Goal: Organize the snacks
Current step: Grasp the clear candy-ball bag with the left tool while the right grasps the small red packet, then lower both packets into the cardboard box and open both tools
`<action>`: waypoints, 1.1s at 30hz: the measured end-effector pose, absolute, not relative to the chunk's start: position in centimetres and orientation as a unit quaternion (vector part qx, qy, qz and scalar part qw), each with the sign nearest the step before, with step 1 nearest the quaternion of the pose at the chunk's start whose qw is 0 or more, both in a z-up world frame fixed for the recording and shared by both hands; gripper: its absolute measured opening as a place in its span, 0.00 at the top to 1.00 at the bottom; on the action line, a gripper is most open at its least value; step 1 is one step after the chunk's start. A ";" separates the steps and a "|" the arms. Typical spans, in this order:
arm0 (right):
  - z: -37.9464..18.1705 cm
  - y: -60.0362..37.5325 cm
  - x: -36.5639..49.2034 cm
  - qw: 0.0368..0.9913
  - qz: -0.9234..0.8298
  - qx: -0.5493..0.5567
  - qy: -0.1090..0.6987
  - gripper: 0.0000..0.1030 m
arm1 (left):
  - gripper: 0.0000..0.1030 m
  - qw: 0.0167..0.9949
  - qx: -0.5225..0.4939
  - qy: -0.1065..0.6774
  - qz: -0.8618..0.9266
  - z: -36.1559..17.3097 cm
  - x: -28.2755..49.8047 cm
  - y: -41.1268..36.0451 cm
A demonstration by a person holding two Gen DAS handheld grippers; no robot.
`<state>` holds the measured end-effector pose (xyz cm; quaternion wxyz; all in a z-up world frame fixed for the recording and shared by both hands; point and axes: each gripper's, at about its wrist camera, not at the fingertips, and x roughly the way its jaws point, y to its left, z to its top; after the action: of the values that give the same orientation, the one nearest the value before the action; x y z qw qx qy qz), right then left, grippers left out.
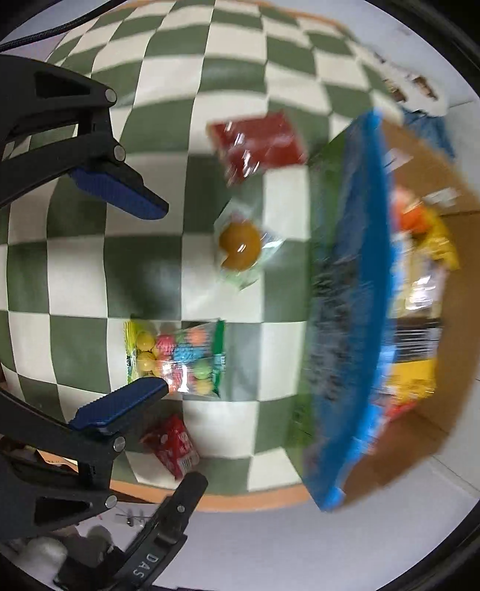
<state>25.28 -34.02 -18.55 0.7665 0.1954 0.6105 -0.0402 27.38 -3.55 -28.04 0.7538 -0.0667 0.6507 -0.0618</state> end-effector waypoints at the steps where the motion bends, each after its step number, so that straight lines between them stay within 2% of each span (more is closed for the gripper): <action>1: -19.7 -34.4 25.3 0.759 -0.043 0.207 0.616 0.20 | 0.15 0.746 -0.068 0.659 -0.063 -28.8 27.7 -4.0; 4: -23.0 -34.8 25.7 0.735 -0.039 0.237 0.635 0.42 | 0.15 0.726 -0.066 0.681 -0.073 -30.9 28.5 -5.6; 5: -24.2 -34.6 25.8 0.727 -0.036 0.236 0.644 0.56 | 0.15 0.721 -0.064 0.686 -0.075 -31.6 28.7 -6.1; 6: -24.7 -34.6 25.9 0.726 -0.039 0.232 0.646 0.60 | 0.15 0.714 -0.063 0.692 -0.080 -32.2 29.0 -6.6; 11: -24.3 -34.0 24.4 0.738 -0.011 0.162 0.655 0.62 | 0.16 0.691 -0.084 0.711 -0.097 -34.7 29.5 -8.5; 12: -24.4 -33.8 24.1 0.735 -0.004 0.146 0.662 0.62 | 0.21 0.692 -0.081 0.710 -0.100 -35.0 29.6 -9.0; 13: -24.5 -33.6 23.8 0.731 0.005 0.128 0.671 0.62 | 0.37 0.695 -0.074 0.708 -0.101 -35.3 29.5 -9.3; 15: -24.9 -32.8 23.4 0.720 0.024 0.080 0.688 0.62 | 0.50 0.701 -0.056 0.704 -0.101 -35.5 29.0 -9.9; 16: -25.0 -32.4 23.2 0.718 0.029 0.066 0.692 0.62 | 0.52 0.705 -0.049 0.700 -0.102 -35.4 28.7 -10.0; 19: -25.1 -31.9 23.0 0.710 0.026 0.063 0.701 0.58 | 0.52 0.706 -0.042 0.700 -0.104 -35.2 27.1 -9.2; 21: -24.8 -32.4 22.5 0.712 0.020 0.087 0.696 0.43 | 0.52 0.699 -0.042 0.706 -0.105 -35.3 25.7 -8.2; 23: -24.7 -32.8 21.8 0.714 0.008 0.113 0.691 0.40 | 0.51 0.688 -0.051 0.717 -0.104 -35.7 24.6 -7.3; 27: -25.8 -32.8 21.0 0.716 -0.011 0.138 0.684 0.41 | 0.50 0.681 -0.059 0.723 -0.100 -36.8 24.0 -7.2; 28: -26.0 -32.7 21.2 0.719 -0.018 0.136 0.681 0.44 | 0.50 0.687 -0.054 0.718 -0.097 -36.7 24.1 -7.4; 29: -26.4 -32.6 21.3 0.723 -0.029 0.129 0.678 0.56 | 0.52 0.696 -0.045 0.711 -0.096 -36.5 24.1 -7.7; 33: -26.4 -32.6 20.5 0.736 -0.044 0.125 0.664 0.61 | 0.54 0.708 -0.036 0.698 -0.094 -35.5 23.0 -7.7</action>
<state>20.48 -32.65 -26.37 0.7358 0.1254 0.6640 -0.0439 23.01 -7.66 -35.54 0.7085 -0.0358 0.6984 -0.0945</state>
